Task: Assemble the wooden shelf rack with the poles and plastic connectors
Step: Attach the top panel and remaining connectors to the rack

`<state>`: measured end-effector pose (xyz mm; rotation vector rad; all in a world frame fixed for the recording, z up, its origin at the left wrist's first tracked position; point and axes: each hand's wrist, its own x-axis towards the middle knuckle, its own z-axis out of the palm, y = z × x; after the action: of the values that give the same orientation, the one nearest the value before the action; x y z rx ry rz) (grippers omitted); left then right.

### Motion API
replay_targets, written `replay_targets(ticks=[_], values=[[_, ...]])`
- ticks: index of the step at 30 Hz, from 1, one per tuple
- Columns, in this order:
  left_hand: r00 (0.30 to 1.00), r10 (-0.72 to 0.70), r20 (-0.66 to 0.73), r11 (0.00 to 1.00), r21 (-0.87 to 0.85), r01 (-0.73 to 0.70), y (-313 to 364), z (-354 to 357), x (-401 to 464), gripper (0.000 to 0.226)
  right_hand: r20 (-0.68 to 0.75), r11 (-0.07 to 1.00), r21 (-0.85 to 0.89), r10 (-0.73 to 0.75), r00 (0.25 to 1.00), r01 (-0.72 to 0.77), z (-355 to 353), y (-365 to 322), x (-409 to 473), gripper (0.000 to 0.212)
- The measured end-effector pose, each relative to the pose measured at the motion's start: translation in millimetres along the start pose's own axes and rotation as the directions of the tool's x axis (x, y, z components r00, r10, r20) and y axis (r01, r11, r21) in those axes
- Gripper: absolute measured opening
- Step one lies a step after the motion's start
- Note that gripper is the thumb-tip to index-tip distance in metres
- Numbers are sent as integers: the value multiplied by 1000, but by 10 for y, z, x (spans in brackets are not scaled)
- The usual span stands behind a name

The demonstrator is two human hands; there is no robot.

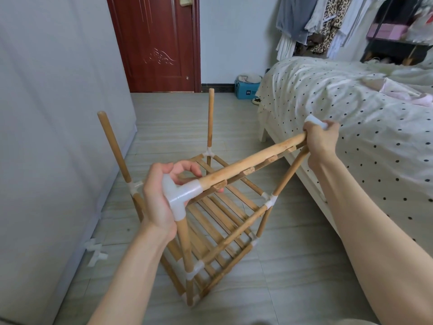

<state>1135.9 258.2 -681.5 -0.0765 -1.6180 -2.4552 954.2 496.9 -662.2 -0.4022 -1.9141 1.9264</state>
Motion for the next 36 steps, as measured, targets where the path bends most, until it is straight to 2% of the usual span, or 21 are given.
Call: replay_targets(ticks=[4, 8, 11, 13, 15, 18, 21, 23, 27, 30, 32, 34, 36], values=[[1000, 22, -13, 1000, 7, -22, -25, 22, 29, 46, 32, 1000, 0, 12, 999, -12, 58, -3, -45, 56], [997, 59, -40, 998, 38, -57, -105, 138, 54, 48, 115, 999, -27, 39, 993, -36, 116, -63, -250, 33], [994, 80, -81, 994, 86, -73, -181, 283, 95, 46, 248, 999, -36, 18, 969, -10, 151, -69, -591, 47], [983, 85, -162, 984, 166, -58, -227, 374, 112, 43, 323, 998, -43, 56, 945, -45, 139, -59, -871, 54], [973, 95, -209, 960, 278, -34, -282, 459, 118, 43, 369, 998, -53, 53, 928, -36, 100, -17, -1115, 46], [980, 85, -180, 901, 434, 2, -345, 617, 116, 50, 375, 998, -56, -3, 927, 26, 30, -19, -1323, 38], [994, 98, -58, 804, 593, -45, -340, 785, 136, 44, 326, 996, -82, 5, 945, 23, -37, -175, -1208, 39], [986, 154, 63, 691, 706, -153, -323, 863, 145, 35, 313, 997, -74, 53, 948, -31, -102, -286, -1076, 43], [892, 323, 317, 423, 794, -436, -354, 840, 99, 28, 352, 993, -114, 37, 935, 4, -235, -271, -1092, 39], [828, 409, 385, 278, 811, -515, -369, 783, 56, 30, 402, 994, -107, 20, 915, 26, -287, -174, -1155, 39], [800, 445, 403, 198, 827, -527, -352, 787, 69, 30, 412, 992, -104, -27, 911, 77, -291, -156, -1160, 26], [790, 449, 418, 147, 838, -526, -335, 816, 92, 26, 409, 991, -82, -67, 910, 109, -278, -136, -1150, 13], [794, 442, 417, 143, 841, -521, -338, 838, 96, 25, 417, 993, -40, -82, 905, 108, -274, -112, -1151, 11]])
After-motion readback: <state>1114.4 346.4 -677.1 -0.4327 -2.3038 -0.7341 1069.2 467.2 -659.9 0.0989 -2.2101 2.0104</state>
